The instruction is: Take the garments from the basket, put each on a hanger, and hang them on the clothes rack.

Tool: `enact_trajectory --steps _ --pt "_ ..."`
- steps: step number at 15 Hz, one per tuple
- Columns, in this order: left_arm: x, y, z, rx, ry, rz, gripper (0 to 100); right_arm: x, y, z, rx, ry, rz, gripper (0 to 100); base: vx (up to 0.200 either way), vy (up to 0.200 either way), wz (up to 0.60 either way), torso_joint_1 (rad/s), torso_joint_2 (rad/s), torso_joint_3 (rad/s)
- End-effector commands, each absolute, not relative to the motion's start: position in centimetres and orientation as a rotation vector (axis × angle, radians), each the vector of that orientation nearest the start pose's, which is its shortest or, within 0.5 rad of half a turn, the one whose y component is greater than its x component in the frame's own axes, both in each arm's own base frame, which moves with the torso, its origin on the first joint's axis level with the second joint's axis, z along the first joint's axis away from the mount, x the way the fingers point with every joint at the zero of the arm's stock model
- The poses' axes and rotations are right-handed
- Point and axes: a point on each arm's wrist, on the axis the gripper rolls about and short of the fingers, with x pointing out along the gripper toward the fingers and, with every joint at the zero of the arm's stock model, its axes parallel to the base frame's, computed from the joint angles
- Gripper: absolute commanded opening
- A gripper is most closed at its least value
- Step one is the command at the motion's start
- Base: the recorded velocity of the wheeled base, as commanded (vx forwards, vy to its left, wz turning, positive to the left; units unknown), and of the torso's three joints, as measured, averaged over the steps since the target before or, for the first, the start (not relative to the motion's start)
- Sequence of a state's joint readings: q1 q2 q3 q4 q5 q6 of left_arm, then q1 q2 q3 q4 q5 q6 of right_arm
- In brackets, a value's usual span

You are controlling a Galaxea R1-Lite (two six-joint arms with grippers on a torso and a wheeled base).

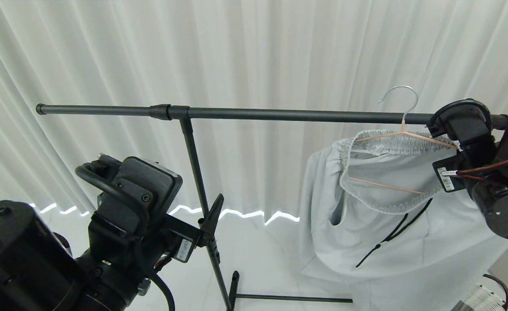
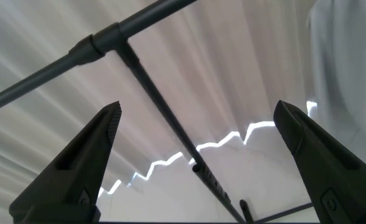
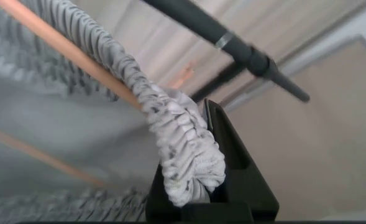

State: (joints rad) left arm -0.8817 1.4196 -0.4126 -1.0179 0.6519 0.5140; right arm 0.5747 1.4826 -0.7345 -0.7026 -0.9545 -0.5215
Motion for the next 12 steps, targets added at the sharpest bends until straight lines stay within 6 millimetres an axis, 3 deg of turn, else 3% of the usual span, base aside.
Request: enact_trajectory --steps 1,4,12 --pt "14.4 -15.4 19.1 0.503 -0.068 -0.224 100 21.8 11.6 22.8 -0.543 0.141 -0.374 0 0.0 0.0 0.0 0.0 0.0 0.0" --pt "14.4 -15.4 18.9 0.51 -0.063 -0.224 100 21.6 11.2 21.8 -0.556 0.171 -0.389 0 0.133 0.0 0.0 0.003 0.0 0.0" --pt "14.3 -15.5 18.9 0.508 -0.067 -0.231 100 22.7 9.5 20.6 -0.554 0.221 -0.462 0 0.0 0.0 0.0 0.0 0.0 0.0"
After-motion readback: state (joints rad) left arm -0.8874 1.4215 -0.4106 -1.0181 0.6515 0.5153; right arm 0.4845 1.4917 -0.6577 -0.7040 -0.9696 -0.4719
